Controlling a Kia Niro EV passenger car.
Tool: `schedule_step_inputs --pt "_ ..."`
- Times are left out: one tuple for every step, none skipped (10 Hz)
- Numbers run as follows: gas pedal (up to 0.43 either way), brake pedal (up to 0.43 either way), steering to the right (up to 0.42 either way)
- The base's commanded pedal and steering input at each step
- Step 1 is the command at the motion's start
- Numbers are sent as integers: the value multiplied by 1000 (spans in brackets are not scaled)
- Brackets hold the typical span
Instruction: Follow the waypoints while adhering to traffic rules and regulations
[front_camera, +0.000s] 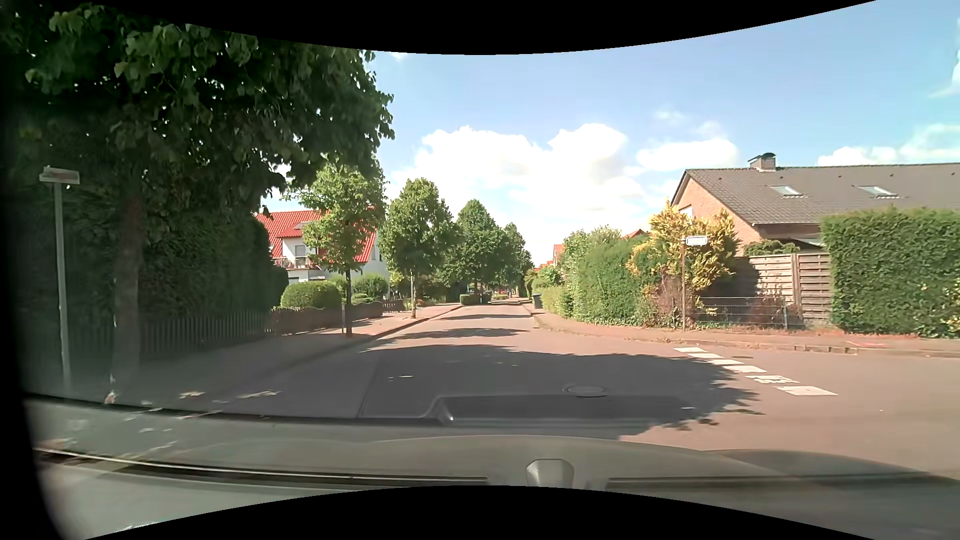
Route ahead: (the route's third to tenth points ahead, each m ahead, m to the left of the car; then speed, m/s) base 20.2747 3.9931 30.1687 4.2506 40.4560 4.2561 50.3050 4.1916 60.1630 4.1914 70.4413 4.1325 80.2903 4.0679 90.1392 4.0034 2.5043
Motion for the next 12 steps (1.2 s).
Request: schedule_step_inputs --pt "441 6 -3" --pt "441 6 -3" --pt "441 6 -4" --pt "441 6 -5" --pt "441 6 -7" --pt "441 6 -8" --pt "441 6 -8" --pt "429 6 -8" --pt "429 6 -9" --pt "429 6 -10" --pt "421 6 -11" --pt "409 6 -12"
